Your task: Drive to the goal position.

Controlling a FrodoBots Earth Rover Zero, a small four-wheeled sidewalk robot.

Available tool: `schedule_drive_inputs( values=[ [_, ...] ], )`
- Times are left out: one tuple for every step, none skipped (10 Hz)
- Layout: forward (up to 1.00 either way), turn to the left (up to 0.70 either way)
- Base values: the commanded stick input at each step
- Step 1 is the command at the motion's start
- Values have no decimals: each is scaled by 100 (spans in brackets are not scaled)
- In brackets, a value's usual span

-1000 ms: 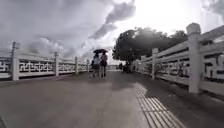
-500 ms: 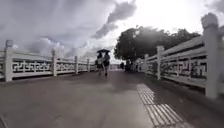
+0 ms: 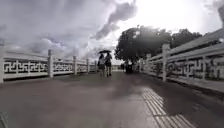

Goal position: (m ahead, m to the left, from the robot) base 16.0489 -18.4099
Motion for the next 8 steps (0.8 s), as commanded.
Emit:
schedule_drive_inputs(
  values=[
    [70, 0],
    [70, 0],
    [70, 0],
    [70, 0],
    [70, 0],
    [70, 0],
    [70, 0],
    [70, 0]
  ],
)
